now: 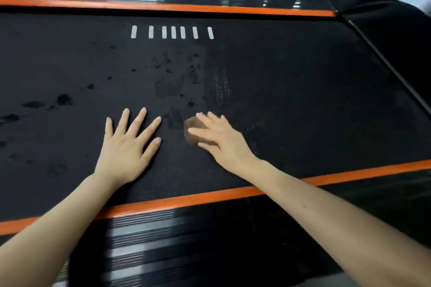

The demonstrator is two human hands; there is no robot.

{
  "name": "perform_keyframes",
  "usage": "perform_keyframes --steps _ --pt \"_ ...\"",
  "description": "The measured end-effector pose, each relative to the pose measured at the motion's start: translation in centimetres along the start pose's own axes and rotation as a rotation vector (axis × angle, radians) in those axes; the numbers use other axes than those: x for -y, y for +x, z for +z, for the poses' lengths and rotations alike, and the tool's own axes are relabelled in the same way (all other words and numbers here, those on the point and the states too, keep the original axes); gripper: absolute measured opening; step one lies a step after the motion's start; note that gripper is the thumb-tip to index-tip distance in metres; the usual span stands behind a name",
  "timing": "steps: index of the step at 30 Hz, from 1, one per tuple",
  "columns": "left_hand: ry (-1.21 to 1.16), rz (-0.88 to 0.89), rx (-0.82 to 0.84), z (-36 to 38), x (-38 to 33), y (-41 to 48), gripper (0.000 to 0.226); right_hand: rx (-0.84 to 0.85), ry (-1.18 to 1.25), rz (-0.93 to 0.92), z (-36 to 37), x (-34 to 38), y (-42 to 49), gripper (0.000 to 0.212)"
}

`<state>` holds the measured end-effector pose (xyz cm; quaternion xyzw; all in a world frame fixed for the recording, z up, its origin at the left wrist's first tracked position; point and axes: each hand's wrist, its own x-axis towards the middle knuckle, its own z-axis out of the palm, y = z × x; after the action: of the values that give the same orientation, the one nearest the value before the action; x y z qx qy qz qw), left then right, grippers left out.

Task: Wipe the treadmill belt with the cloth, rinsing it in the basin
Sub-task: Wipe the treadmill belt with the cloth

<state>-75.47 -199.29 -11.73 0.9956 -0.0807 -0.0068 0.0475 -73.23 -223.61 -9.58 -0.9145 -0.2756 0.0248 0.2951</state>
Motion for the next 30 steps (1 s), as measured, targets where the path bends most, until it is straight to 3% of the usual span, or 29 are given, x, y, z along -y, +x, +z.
perform_keyframes --steps 3,7,10,15,20,24,26,30 --pt "-0.014 -0.003 -0.019 0.1 0.6 -0.2 0.06 0.098 0.017 -0.034 -2.7 -2.4 -2.0 0.043" --pt "-0.023 -0.01 -0.029 0.1 0.2 0.1 0.061 0.067 0.039 0.215 -8.6 -7.5 -7.4 0.051" --pt "-0.027 -0.013 -0.04 0.3 0.1 0.2 0.062 -0.008 0.008 0.273 -7.5 -6.3 -6.4 0.046" --pt "-0.042 -0.01 -0.052 0.4 0.3 0.0 0.064 0.044 0.003 0.069 -0.3 -0.4 1.6 0.038" --pt "-0.046 0.008 -0.071 0.5 0.7 0.1 0.063 0.267 0.078 -0.067 -3.3 -1.8 -4.6 0.043" --pt "-0.042 0.01 -0.071 0.4 0.6 0.2 0.064 0.199 0.136 0.28 -10.8 -7.5 -11.3 0.051" --pt "-0.04 0.003 -0.074 0.4 0.6 0.2 0.064 0.174 0.132 0.362 -11.5 -7.5 -12.0 0.051" --pt "-0.031 -0.01 -0.063 0.5 0.6 0.1 0.065 0.259 0.133 0.122 -5.5 -2.2 -7.9 0.045"
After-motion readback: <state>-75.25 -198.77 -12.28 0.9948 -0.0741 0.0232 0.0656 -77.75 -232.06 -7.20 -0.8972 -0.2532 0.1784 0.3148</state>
